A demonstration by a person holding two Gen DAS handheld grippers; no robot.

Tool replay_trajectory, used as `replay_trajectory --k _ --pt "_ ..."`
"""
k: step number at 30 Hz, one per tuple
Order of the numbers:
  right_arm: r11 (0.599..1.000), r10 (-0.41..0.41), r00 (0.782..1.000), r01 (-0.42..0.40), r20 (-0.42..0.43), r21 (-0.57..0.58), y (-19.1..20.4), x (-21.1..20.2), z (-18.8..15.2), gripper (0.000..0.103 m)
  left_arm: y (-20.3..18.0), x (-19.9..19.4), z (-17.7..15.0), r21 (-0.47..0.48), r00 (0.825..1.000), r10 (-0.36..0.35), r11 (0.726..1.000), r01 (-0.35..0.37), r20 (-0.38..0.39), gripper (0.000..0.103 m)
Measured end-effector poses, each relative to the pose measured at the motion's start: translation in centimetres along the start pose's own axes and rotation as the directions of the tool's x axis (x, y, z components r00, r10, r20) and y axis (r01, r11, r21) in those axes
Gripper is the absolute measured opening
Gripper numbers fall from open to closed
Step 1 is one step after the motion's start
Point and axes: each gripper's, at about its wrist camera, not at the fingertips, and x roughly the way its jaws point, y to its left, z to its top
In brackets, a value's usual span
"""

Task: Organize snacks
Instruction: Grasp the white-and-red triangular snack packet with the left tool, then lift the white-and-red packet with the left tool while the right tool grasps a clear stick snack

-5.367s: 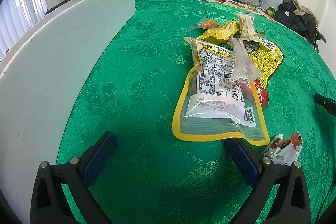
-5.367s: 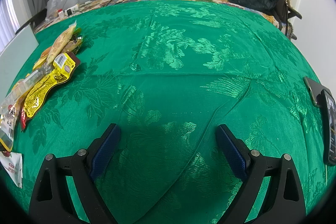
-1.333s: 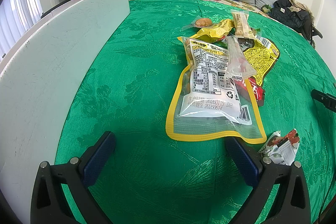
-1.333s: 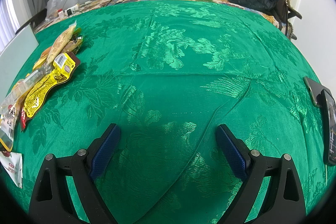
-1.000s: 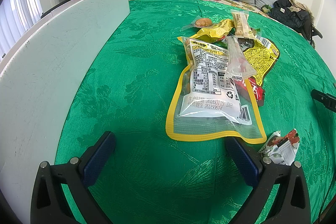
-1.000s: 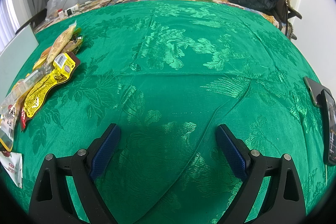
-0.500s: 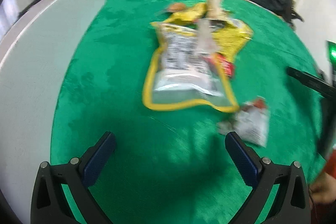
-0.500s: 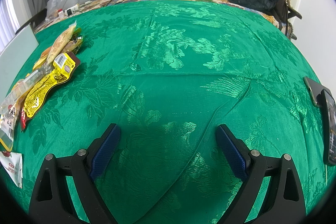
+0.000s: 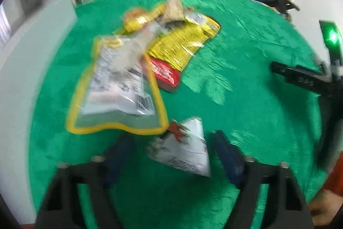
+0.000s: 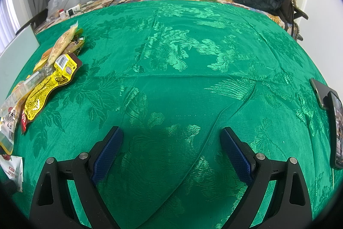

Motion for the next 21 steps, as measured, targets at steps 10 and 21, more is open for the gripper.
replay_trajectory --k 10,21 --pt "1.0 0.0 1.0 0.0 0.0 0.0 0.0 0.1 0.0 0.095 4.1 -2.8 -2.3 -0.178 0.998 -0.026 0.983 0.034 0.049 0.038" --pt "1.0 0.0 1.0 0.0 0.0 0.0 0.0 0.1 0.0 0.095 4.6 -1.7 -3.0 -0.138 0.995 0.054 0.99 -0.041 0.086 0.039"
